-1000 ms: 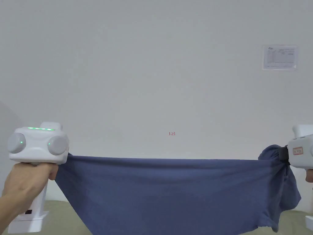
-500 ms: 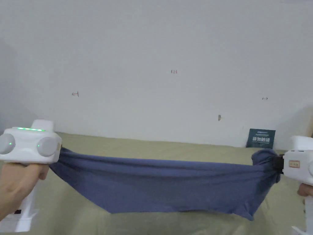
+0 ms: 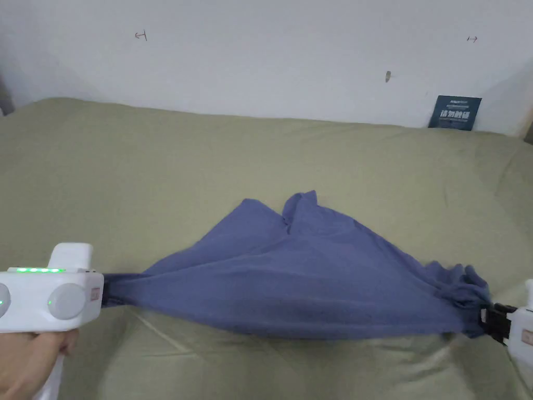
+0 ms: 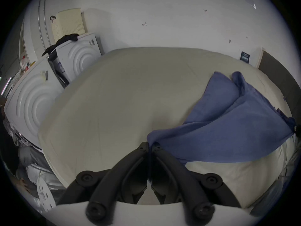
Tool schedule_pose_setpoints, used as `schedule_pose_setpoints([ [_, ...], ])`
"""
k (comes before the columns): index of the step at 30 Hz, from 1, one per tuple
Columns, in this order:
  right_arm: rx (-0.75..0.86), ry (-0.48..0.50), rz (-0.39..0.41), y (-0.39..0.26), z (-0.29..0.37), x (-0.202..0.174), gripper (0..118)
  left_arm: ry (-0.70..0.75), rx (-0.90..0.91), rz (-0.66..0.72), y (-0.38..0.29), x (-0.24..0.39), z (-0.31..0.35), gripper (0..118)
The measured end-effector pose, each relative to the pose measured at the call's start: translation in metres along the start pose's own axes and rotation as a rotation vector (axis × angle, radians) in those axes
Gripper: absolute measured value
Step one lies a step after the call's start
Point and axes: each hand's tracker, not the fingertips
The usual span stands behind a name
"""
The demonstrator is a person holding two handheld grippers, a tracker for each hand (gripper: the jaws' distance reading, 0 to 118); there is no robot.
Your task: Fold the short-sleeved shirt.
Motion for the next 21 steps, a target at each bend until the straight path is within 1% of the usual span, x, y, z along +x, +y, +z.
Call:
schedule_pose_setpoints([
  [1, 0.008, 0.005, -0.016, -0.011, 0.006, 0.004, 6, 0.0, -0.008, -0.006, -0.011, -0.003, 0.004, 0],
  [3, -0.012, 0.007, -0.078, -0.03, 0.012, 0.013, 6, -0.028, -0.037, 0.019, -0.029, -0.011, 0.009, 0],
  [5, -0.019, 0.003, -0.058, -0.04, 0.016, 0.015, 6, -0.045, -0.047, 0.022, -0.039, -0.015, 0.013, 0],
  [8, -0.021, -0.002, -0.069, -0.049, 0.015, 0.017, 6, -0.061, -0.046, 0.01, -0.046, -0.016, 0.015, 0],
  [9, -0.003, -0.006, -0.087, -0.051, 0.015, 0.018, 7, -0.063, -0.043, 0.016, -0.048, -0.015, 0.016, 0],
  [10, -0.002, -0.001, -0.101, -0.051, 0.015, 0.019, 16, -0.072, -0.042, 0.014, -0.048, -0.016, 0.015, 1],
  [11, -0.016, -0.002, -0.102, -0.052, 0.015, 0.017, 41, -0.076, -0.033, 0.02, -0.048, -0.016, 0.016, 5],
  [12, -0.025, -0.027, -0.088, -0.052, 0.015, 0.015, 93, -0.088, -0.019, 0.022, -0.047, -0.018, 0.017, 29],
  [13, -0.025, -0.036, -0.077, -0.053, 0.015, 0.015, 118, -0.104, 0.003, 0.026, -0.047, -0.018, 0.019, 68],
  [14, -0.029, -0.043, -0.069, -0.054, 0.017, 0.014, 116, -0.108, 0.006, 0.032, -0.046, -0.02, 0.021, 106],
  [15, 0.063, -0.065, -0.061, -0.051, 0.025, 0.013, 113, -0.109, -0.012, 0.042, -0.044, -0.021, 0.022, 118],
  [16, 0.015, -0.049, -0.063, -0.048, 0.024, 0.013, 113, -0.116, -0.013, 0.052, -0.044, -0.022, 0.025, 118],
  [17, -0.005, -0.052, -0.061, -0.041, 0.024, 0.012, 113, -0.145, 0.023, 0.07, -0.044, -0.024, 0.035, 118],
  [19, 0.01, -0.051, -0.049, -0.044, 0.036, 0.003, 113, -0.133, 0.023, 0.062, -0.041, -0.023, 0.051, 118],
  [20, 0.03, -0.05, -0.036, -0.04, 0.04, -0.002, 113, -0.121, 0.055, 0.06, -0.042, -0.02, 0.063, 118],
  [21, 0.038, -0.043, -0.002, -0.035, 0.046, -0.009, 113, -0.121, 0.075, 0.06, -0.052, -0.016, 0.068, 118],
])
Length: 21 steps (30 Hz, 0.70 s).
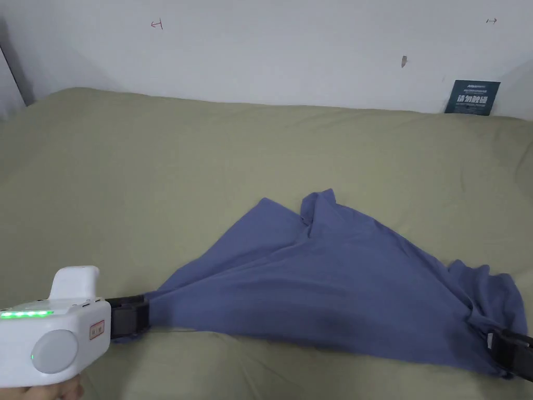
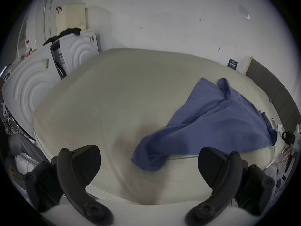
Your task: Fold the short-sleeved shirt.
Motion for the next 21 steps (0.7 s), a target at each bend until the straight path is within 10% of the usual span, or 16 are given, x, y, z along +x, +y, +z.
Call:
schedule_pose_setpoints([
  [4, 0.097, 0.02, 0.089, -0.002, 0.047, -0.053, 95, -0.043, 0.124, -0.068, -0.006, 0.027, 0.051, 105],
  [5, 0.132, 0.023, 0.112, -0.003, 0.056, -0.067, 80, -0.058, 0.152, -0.075, -0.01, 0.035, 0.064, 89],
  [7, 0.174, 0.062, 0.135, -0.017, 0.074, -0.094, 26, -0.084, 0.17, -0.113, -0.018, 0.051, 0.079, 12],
  [8, 0.212, 0.075, 0.121, -0.021, 0.081, -0.107, 9, -0.079, 0.204, -0.113, -0.025, 0.046, 0.075, 0],
  [21, 0.247, 0.194, 0.175, -0.056, 0.103, -0.188, 1, -0.018, 0.206, -0.106, -0.044, 0.03, 0.1, 0],
])
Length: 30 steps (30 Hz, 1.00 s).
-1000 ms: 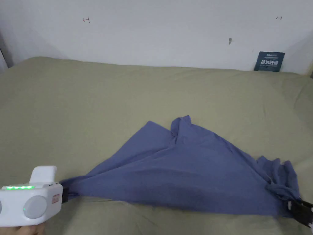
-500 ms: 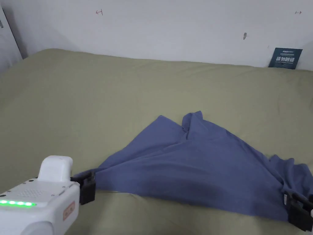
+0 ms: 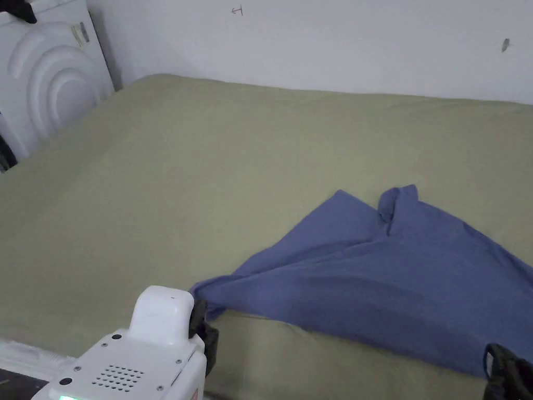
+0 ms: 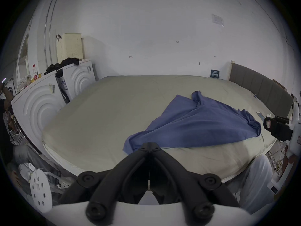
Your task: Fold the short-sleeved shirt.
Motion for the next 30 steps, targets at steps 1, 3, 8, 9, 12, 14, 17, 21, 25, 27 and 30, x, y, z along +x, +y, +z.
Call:
schedule_pose_setpoints([
  [1, -0.009, 0.011, -0.003, 0.001, -0.003, -0.001, 1, 0.007, -0.013, 0.012, 0.0, -0.006, -0.003, 0],
  [3, -0.011, 0.012, -0.004, -0.001, -0.006, -0.004, 1, 0.002, -0.046, 0.03, 0.006, -0.024, -0.016, 0],
  [8, -0.064, 0.018, 0.01, -0.005, -0.023, -0.009, 1, -0.032, -0.207, 0.063, 0.011, -0.067, -0.076, 0],
  [9, -0.08, 0.021, 0.015, -0.006, -0.027, -0.01, 1, -0.056, -0.251, 0.054, 0.01, -0.074, -0.095, 0],
  [12, -0.119, 0.02, 0.005, -0.013, -0.035, -0.011, 1, -0.133, -0.369, 0.097, 0.013, -0.088, -0.137, 1],
  [14, -0.145, 0.011, 0.012, -0.018, -0.042, -0.01, 1, -0.165, -0.437, 0.114, 0.011, -0.097, -0.166, 43],
  [17, -0.196, 0.004, 0.011, -0.025, -0.051, -0.008, 1, -0.157, -0.468, 0.106, 0.005, -0.101, -0.194, 118],
  [21, -0.23, -0.001, 0.006, -0.03, -0.058, -0.003, 1, -0.129, -0.482, 0.121, 0.005, -0.091, -0.215, 116],
  [25, -0.251, 0.002, 0.005, -0.032, -0.061, 0.001, 2, -0.153, -0.489, 0.12, 0.007, -0.083, -0.216, 20],
  [27, -0.26, 0.017, -0.021, -0.032, -0.064, 0.007, 2, -0.182, -0.495, 0.104, 0.011, -0.082, -0.215, 4],
  [30, -0.262, -0.003, -0.035, -0.03, -0.069, 0.017, 2, -0.16, -0.491, 0.131, 0.014, -0.08, -0.211, 3],
])
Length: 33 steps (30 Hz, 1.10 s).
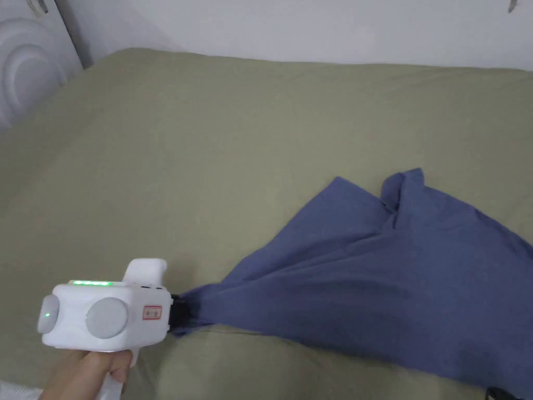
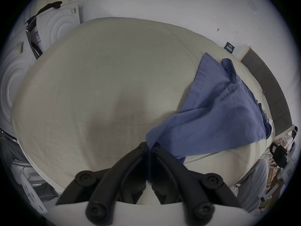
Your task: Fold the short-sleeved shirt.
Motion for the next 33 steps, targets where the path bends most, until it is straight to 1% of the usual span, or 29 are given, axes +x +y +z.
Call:
schedule_pose_setpoints([
  [4, -0.002, -0.008, -0.025, 0.021, -0.019, 0.023, 2, 0.028, 0.011, -0.028, -0.002, 0.009, 0.007, 3],
  [7, -0.018, -0.012, -0.034, 0.058, -0.055, 0.05, 2, 0.042, 0.022, -0.025, -0.007, 0.018, 0.015, 3],
  [10, -0.028, -0.027, -0.013, 0.102, -0.099, 0.07, 2, 0.052, 0.029, -0.018, -0.008, 0.02, 0.009, 3],
  [14, -0.082, -0.008, 0.034, 0.165, -0.174, 0.094, 2, 0.041, 0.02, 0.009, -0.008, 0.019, 0.001, 3],
  [16, -0.104, -0.026, 0.045, 0.19, -0.207, 0.102, 2, 0.037, 0.022, 0.022, -0.007, 0.02, 0.005, 3],
  [17, -0.124, -0.023, 0.069, 0.202, -0.224, 0.107, 3, 0.035, 0.018, 0.024, -0.005, 0.017, 0.005, 3],
  [18, -0.165, -0.041, 0.093, 0.211, -0.241, 0.11, 30, 0.035, 0.018, 0.025, -0.004, 0.017, 0.007, 3],
  [19, -0.189, -0.049, 0.1, 0.218, -0.256, 0.113, 73, 0.035, 0.02, 0.026, -0.005, 0.017, 0.01, 3],
  [20, -0.25, -0.03, 0.106, 0.225, -0.274, 0.117, 110, 0.033, 0.02, 0.031, -0.005, 0.017, 0.012, 3],
  [21, -0.255, -0.027, 0.105, 0.229, -0.288, 0.12, 118, 0.026, 0.02, 0.041, -0.002, 0.016, 0.013, 3],
  [22, -0.242, -0.033, 0.111, 0.233, -0.298, 0.122, 113, 0.024, 0.019, 0.044, -0.003, 0.016, 0.014, 3],
  [23, -0.286, -0.067, 0.134, 0.237, -0.311, 0.122, 111, 0.028, 0.018, 0.049, -0.003, 0.017, 0.014, 3],
  [24, -0.316, -0.079, 0.147, 0.238, -0.323, 0.124, 111, 0.029, 0.016, 0.05, -0.002, 0.017, 0.014, 3],
  [26, -0.338, -0.079, 0.17, 0.234, -0.341, 0.127, 109, 0.029, 0.008, 0.055, -0.001, 0.018, 0.014, 3],
  [27, -0.394, -0.072, 0.197, 0.227, -0.35, 0.13, 106, 0.027, 0.005, 0.055, -0.001, 0.019, 0.014, 3],
  [28, -0.419, -0.042, 0.183, 0.223, -0.355, 0.132, 106, 0.031, 0.002, 0.052, 0.0, 0.02, 0.013, 3],
  [29, -0.394, -0.048, 0.145, 0.226, -0.355, 0.134, 106, 0.031, -0.003, 0.047, 0.001, 0.016, 0.009, 3],
  [31, -0.409, -0.048, 0.154, 0.23, -0.352, 0.134, 105, 0.036, -0.009, 0.034, 0.003, 0.017, 0.008, 3],
  [32, -0.411, -0.055, 0.169, 0.23, -0.35, 0.13, 98, 0.038, -0.009, 0.027, 0.004, 0.018, 0.008, 3],
  [33, -0.416, -0.038, 0.163, 0.233, -0.346, 0.128, 82, 0.043, -0.01, 0.016, 0.004, 0.019, 0.008, 3],
])
